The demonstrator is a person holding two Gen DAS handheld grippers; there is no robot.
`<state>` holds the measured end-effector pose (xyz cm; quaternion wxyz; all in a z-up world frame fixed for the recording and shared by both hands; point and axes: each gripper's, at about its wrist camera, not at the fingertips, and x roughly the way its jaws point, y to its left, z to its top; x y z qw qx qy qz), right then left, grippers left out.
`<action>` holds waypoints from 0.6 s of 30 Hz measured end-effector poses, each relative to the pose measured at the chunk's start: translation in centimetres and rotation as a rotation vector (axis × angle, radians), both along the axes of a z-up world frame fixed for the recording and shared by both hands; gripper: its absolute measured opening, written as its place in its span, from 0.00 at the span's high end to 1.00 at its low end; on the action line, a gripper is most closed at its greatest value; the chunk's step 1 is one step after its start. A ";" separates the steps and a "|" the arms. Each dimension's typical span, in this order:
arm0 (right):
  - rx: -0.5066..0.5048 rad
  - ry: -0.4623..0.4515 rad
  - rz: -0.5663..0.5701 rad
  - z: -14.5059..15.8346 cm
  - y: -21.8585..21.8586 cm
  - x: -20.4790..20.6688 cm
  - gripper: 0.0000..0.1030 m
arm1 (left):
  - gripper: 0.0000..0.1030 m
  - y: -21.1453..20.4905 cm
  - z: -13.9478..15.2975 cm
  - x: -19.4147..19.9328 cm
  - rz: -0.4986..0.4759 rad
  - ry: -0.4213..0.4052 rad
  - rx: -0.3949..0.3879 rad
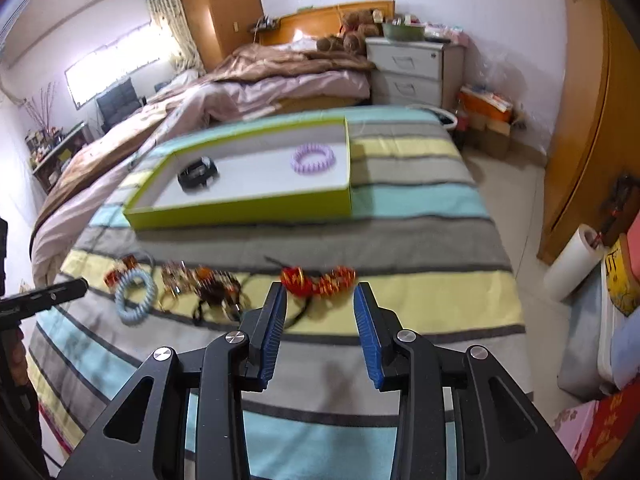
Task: Organize jewelry
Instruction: 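Grasp the light-blue coil tie with the left gripper while the right grasps the red ornament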
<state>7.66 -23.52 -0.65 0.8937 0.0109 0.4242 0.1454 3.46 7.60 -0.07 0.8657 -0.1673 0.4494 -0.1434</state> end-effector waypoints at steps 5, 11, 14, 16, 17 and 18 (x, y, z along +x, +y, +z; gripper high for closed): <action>-0.018 0.015 0.029 -0.7 0.7 0.7 0.65 | 0.75 -0.8 -0.2 -0.4 -0.010 0.008 0.012; -0.103 -0.051 0.064 -0.4 1.7 0.5 0.65 | 0.75 -0.9 -0.5 -0.3 0.000 0.023 0.026; -0.087 -0.072 0.094 0.1 1.5 0.7 0.61 | 0.75 -1.0 -0.7 -0.2 0.002 0.027 0.033; -0.043 -0.056 0.134 0.1 1.3 1.3 0.56 | 0.75 -1.3 -0.8 -0.1 0.001 0.031 0.037; -0.035 -0.046 0.142 -0.1 1.3 1.5 0.56 | 0.75 -1.5 -0.8 0.0 -0.001 0.033 0.039; -0.040 -0.038 0.157 -0.3 1.5 1.9 0.56 | 0.75 -1.7 -0.9 0.1 -0.004 0.035 0.039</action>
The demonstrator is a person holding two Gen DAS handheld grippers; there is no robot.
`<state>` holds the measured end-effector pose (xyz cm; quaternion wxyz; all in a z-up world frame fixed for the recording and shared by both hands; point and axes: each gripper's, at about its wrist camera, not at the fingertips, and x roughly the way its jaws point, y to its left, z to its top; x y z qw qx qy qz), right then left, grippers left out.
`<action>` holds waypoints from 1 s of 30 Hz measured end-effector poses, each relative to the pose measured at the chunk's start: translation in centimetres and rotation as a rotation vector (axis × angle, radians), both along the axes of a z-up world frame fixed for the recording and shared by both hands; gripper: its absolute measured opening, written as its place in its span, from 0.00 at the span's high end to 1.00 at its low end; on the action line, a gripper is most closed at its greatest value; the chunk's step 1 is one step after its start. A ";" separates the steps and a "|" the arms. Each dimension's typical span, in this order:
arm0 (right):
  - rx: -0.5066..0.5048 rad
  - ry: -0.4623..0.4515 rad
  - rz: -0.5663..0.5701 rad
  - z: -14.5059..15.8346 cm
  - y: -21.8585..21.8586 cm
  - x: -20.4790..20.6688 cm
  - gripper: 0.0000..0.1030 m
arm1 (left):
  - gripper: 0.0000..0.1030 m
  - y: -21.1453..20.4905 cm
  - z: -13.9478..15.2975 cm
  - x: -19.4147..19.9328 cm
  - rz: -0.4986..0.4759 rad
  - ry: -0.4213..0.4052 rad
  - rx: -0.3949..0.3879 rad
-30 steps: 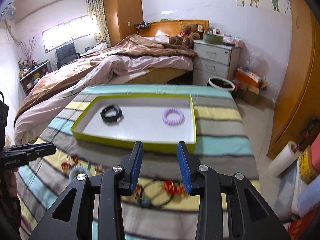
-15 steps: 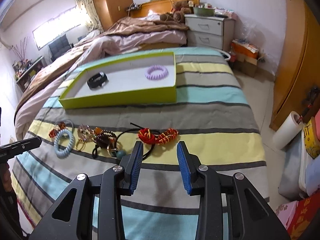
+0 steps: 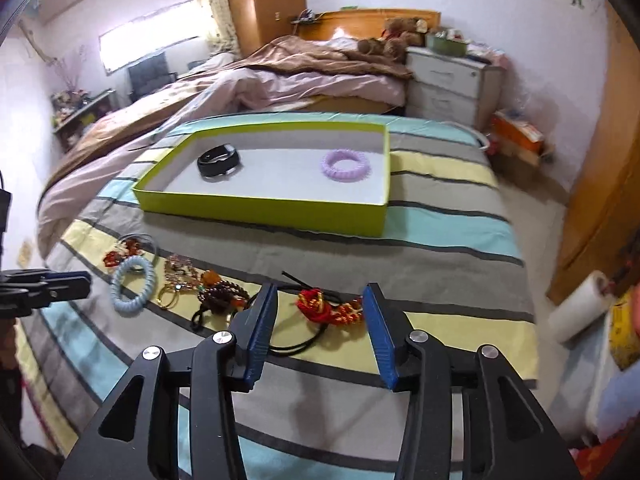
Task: Organize jewelry
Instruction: 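Grasp the light-blue coil tie with the left gripper while the right grasps the red ornament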
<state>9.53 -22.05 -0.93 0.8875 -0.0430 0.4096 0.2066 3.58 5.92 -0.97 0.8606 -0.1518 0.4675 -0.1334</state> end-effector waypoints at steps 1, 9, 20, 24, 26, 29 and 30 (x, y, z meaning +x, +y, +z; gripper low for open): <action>-0.012 0.003 0.007 -0.2 0.1 0.2 0.56 | 0.75 -0.2 -0.1 0.1 -0.003 0.006 0.002; -0.106 0.018 0.032 -1.6 1.3 0.3 0.56 | 0.75 -1.9 -0.6 0.6 -0.028 0.025 0.030; -0.097 -0.022 -0.013 -1.2 0.3 -0.5 0.84 | 0.75 -3.3 -0.6 1.6 0.000 0.020 0.098; -0.084 -0.043 -0.021 -0.6 0.0 -1.0 0.86 | 0.75 -3.5 -0.9 2.1 0.027 0.029 0.116; -0.064 -0.063 -0.024 0.0 -0.4 -1.5 0.86 | 0.75 -3.7 -0.7 2.2 0.035 0.015 0.143; -0.036 -0.079 -0.039 0.7 -0.8 -2.1 0.86 | 0.75 -3.8 -1.0 2.5 0.046 0.031 0.175; -0.029 -0.080 -0.040 0.8 -0.9 -2.2 0.86 | 0.75 -3.9 -1.0 2.7 0.050 0.033 0.182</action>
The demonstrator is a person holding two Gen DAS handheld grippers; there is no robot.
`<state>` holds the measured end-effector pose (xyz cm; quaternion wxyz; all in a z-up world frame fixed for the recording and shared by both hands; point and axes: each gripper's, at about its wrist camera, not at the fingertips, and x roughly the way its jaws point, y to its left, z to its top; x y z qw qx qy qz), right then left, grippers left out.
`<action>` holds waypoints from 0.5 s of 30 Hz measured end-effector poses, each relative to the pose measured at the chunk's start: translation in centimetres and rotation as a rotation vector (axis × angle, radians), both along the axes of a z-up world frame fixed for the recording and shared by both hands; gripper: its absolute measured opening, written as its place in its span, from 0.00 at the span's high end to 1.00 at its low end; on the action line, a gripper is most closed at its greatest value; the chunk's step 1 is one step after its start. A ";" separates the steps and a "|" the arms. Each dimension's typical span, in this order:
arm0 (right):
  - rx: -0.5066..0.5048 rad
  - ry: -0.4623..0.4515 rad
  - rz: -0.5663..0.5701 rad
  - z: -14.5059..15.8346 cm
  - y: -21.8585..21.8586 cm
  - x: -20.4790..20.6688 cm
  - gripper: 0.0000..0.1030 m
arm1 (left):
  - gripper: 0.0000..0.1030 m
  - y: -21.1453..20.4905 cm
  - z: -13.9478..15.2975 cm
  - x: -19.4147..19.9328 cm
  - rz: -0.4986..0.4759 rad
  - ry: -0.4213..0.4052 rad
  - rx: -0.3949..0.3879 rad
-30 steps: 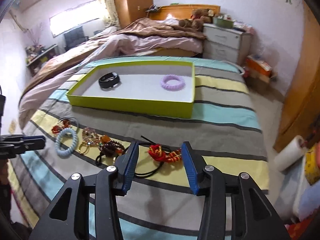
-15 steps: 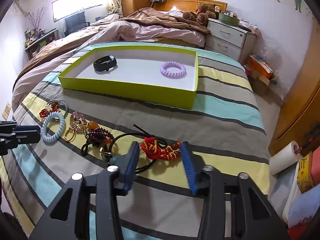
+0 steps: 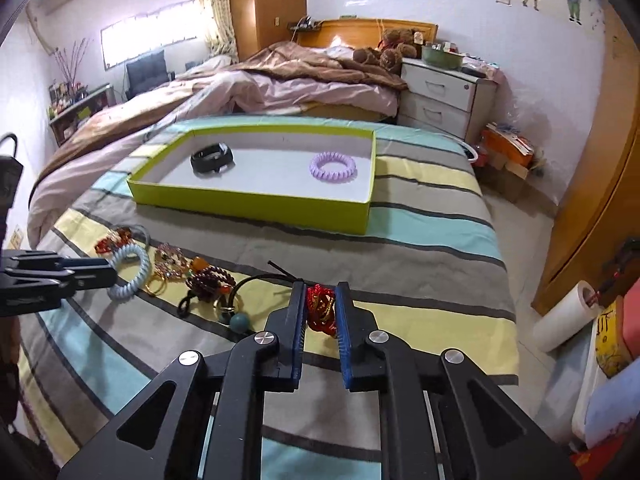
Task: Organize jewelry
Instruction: 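Grasp the light-blue coil tie with the left gripper while the right grasps the red ornament, then carry both items into the lime-green box and open both grippers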
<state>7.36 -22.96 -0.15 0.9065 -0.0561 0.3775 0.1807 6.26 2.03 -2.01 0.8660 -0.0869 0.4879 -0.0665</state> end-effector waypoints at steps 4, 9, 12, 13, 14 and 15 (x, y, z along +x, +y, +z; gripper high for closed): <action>0.026 -0.008 -0.006 0.3 -0.3 -0.4 0.86 | 0.75 -1.4 -0.1 0.1 -0.013 -0.015 0.131; 0.041 -0.015 -0.010 0.6 -0.4 -0.9 0.86 | 0.75 -2.1 -0.1 0.2 -0.034 -0.026 0.198; 0.046 -0.019 -0.014 0.7 -0.5 -1.1 0.86 | 0.79 -2.2 -0.1 0.1 -0.042 -0.028 0.200; 0.050 -0.018 -0.014 0.7 -0.5 -1.1 0.86 | 0.85 -2.1 -0.1 0.1 -0.041 -0.028 0.192; 0.051 -0.019 -0.014 0.7 -0.4 -1.2 0.86 | 0.87 -2.1 0.0 0.0 -0.042 -0.028 0.189; 0.048 -0.020 -0.015 0.7 -0.5 -1.2 0.86 | 0.89 -2.1 0.0 0.0 -0.044 -0.031 0.188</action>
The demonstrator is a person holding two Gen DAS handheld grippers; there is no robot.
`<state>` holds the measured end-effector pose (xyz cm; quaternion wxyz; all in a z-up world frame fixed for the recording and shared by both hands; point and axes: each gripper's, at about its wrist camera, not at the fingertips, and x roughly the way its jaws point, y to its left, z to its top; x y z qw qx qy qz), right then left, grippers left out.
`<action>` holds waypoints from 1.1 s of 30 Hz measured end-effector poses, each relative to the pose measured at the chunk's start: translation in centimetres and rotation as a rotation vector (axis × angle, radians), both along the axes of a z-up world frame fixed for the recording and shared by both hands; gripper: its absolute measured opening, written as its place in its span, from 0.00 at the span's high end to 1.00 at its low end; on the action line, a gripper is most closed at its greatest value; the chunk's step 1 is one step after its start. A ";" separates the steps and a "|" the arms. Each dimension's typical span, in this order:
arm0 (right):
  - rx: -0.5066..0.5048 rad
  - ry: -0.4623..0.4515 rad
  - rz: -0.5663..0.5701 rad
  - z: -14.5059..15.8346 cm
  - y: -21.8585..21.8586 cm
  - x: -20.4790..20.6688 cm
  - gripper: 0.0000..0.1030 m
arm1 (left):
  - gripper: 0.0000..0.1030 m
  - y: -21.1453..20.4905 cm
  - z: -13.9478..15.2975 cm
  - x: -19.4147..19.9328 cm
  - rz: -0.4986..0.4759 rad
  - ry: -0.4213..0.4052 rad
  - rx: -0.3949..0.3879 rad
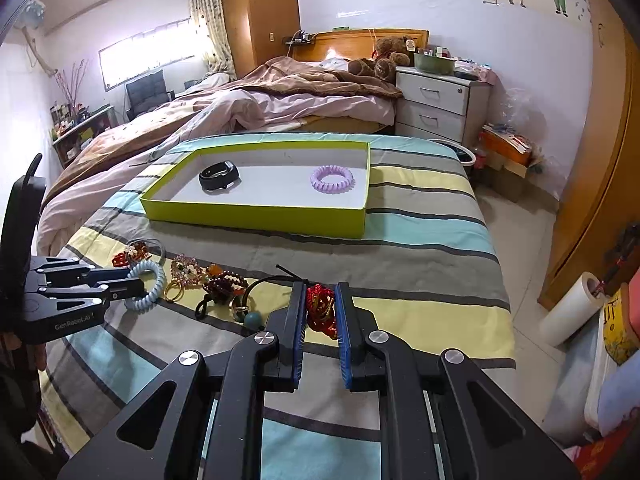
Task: Organize jewelry
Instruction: 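Carry both items into the lime-green box and open both grippers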
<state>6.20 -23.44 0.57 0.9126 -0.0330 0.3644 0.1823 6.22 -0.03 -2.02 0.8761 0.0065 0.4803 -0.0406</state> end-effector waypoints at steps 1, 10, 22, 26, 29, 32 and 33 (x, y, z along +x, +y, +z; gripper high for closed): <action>0.001 -0.001 -0.003 0.0 0.0 -0.1 0.86 | 0.90 0.0 0.0 -0.1 -0.002 -0.002 -0.003; 0.026 -0.005 -0.027 0.4 -0.3 -0.8 0.86 | 0.91 1.3 1.5 -1.2 0.005 -0.051 -0.056; 0.039 -0.037 -0.021 2.2 0.3 -0.8 0.86 | 0.90 2.7 5.0 -0.8 0.013 -0.129 -0.090; 0.045 -0.049 -0.013 3.1 1.0 0.2 0.86 | 0.90 3.5 5.9 0.5 0.015 -0.139 -0.107; 0.049 -0.054 -0.003 3.8 1.5 1.3 0.86 | 0.90 3.8 6.5 1.5 0.018 -0.157 -0.095; 0.048 -0.068 0.007 4.7 2.3 3.0 0.86 | 0.90 4.5 6.6 3.0 0.025 -0.148 -0.121; 0.048 -0.068 0.012 4.9 2.5 3.6 0.86 | 0.90 4.7 6.7 3.4 0.031 -0.147 -0.128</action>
